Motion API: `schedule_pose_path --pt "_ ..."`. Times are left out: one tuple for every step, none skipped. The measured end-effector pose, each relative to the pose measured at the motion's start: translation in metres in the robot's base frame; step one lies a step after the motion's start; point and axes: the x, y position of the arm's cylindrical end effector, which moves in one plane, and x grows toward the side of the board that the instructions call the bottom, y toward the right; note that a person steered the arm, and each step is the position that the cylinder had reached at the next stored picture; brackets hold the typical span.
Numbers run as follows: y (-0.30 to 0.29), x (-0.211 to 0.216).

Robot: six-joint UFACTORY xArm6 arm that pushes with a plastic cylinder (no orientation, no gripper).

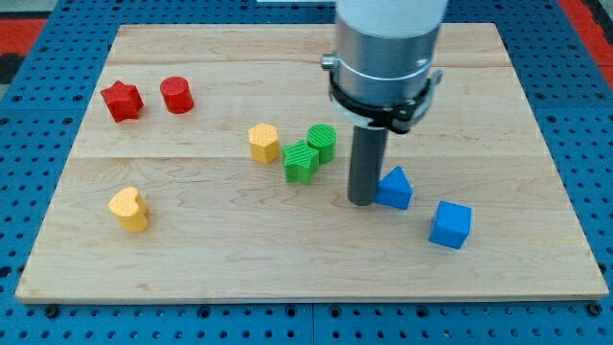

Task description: Drag green blocks diagonally upwards

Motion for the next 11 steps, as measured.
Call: schedule_pose_path --pt "-0.043 -0.002" --pt "-0.115 -0.008" --pt "-0.090 -0.016" --pt "-0.047 -0.029" --pt "-0.047 -0.064" --pt "-0.049 -0.040" --pt "-0.078 -0.043" --pt "-0.073 -0.060" --pt "-0.062 -0.086" --pt "-0.078 -0.107" --pt "-0.104 -0.119"
